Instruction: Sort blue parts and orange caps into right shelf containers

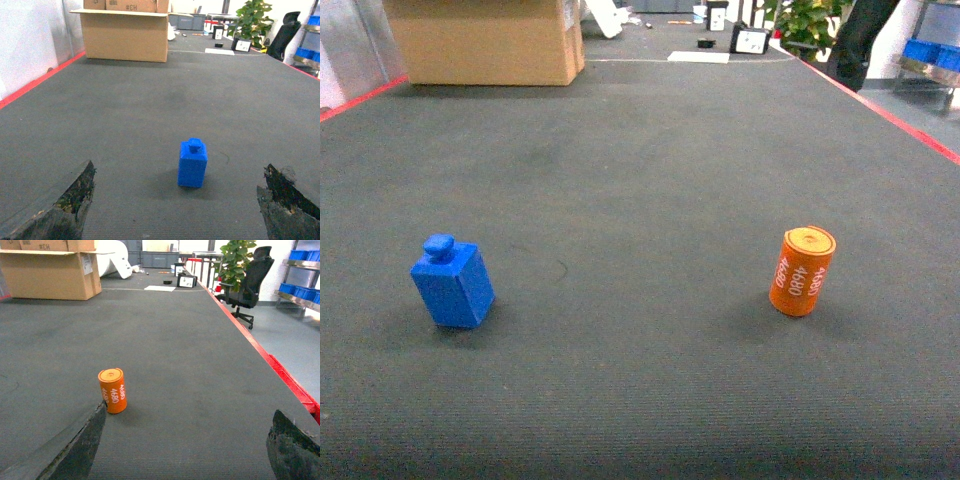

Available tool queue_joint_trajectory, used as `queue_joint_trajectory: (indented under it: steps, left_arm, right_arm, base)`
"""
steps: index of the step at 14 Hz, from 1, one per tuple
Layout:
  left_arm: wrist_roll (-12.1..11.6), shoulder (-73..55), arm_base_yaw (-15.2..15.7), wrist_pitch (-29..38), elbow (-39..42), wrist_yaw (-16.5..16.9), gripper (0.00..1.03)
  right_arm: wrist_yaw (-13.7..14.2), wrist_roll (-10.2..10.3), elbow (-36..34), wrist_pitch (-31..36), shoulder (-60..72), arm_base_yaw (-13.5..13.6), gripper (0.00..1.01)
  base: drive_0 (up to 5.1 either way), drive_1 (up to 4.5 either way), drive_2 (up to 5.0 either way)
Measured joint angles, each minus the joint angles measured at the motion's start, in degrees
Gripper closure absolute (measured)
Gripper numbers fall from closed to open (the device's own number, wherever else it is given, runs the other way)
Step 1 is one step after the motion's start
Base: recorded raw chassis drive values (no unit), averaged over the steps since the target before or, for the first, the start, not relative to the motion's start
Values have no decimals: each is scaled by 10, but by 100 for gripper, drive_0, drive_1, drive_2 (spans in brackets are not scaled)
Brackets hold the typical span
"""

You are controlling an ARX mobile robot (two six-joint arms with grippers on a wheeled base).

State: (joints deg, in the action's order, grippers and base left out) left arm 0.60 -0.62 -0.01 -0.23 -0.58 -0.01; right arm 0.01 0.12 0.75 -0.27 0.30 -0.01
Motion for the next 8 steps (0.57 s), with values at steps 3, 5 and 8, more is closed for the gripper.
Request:
queue_joint_trajectory:
  steps: [3, 5, 8]
  left_arm:
    - [0, 0, 0, 0, 0, 0, 5]
    - [0, 0, 0, 0, 0, 0, 5]
    - [0, 0, 0, 0, 0, 0, 5]
  right_arm:
    - [0, 0, 0, 0, 0, 0, 3]
    - [0, 0, 0, 0, 0, 0, 3]
    - [0, 0, 0, 0, 0, 0, 3]
  base:
    - [0, 0, 0]
    - [0, 0, 0]
    - [0, 0, 0]
